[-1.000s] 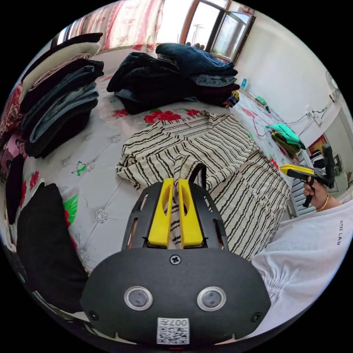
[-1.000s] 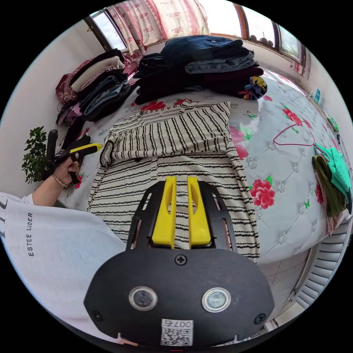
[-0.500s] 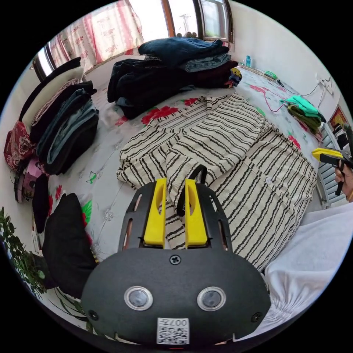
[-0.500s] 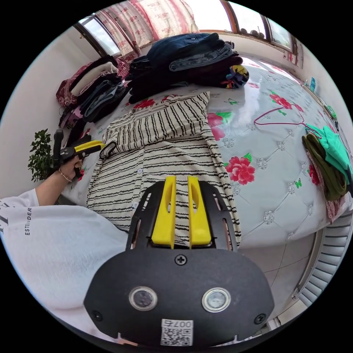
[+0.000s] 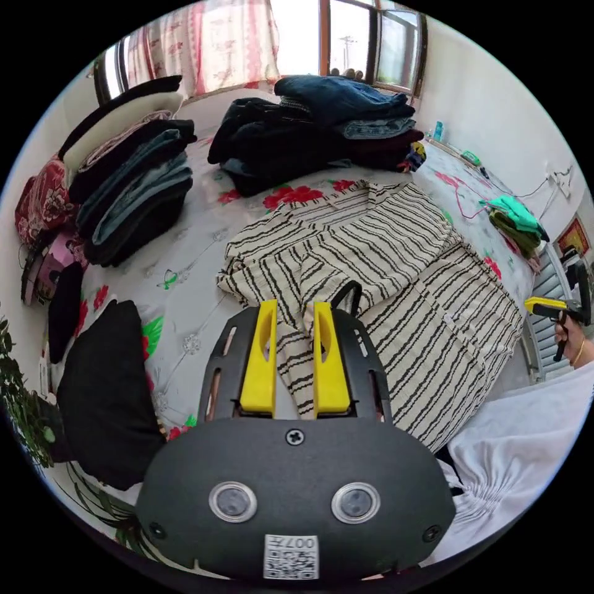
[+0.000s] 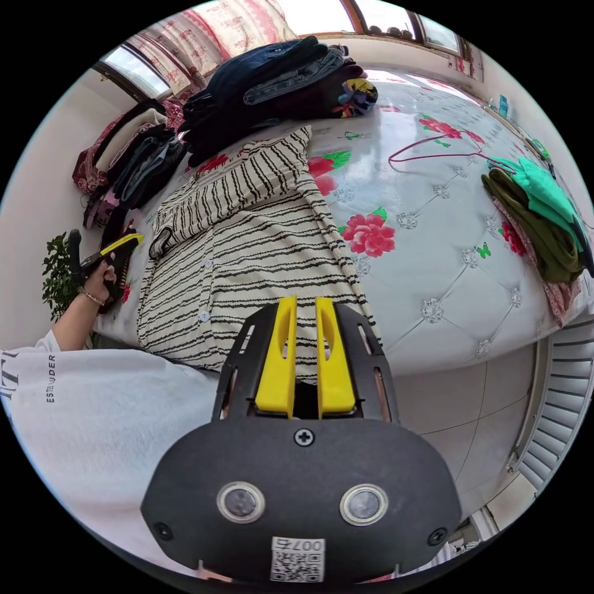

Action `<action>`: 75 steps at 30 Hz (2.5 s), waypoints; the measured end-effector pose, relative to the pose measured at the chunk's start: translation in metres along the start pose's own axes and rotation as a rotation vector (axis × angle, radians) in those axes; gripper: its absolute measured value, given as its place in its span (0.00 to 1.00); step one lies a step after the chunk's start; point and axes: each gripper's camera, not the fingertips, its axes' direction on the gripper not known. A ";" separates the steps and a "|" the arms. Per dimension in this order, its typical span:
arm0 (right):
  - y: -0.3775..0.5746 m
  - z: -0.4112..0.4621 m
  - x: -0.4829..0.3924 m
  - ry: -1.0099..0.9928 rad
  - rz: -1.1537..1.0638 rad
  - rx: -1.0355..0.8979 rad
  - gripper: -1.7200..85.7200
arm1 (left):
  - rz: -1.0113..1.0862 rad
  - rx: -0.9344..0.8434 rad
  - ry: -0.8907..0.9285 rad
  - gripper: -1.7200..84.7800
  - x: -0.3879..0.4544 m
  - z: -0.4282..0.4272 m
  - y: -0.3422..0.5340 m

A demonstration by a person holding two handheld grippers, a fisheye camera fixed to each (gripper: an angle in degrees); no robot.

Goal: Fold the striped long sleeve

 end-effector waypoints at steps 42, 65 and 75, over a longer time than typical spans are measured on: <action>0.057 -0.011 0.013 0.086 -0.007 -0.112 0.10 | -0.293 -0.175 -0.057 0.12 -0.018 -0.021 0.081; -0.200 0.091 -0.169 0.271 -0.373 -0.005 0.03 | -0.290 -0.308 -0.008 0.01 0.009 0.018 0.010; -0.219 0.060 -0.063 0.200 -0.056 0.012 0.02 | -0.228 -0.192 0.023 0.02 0.005 0.009 -0.069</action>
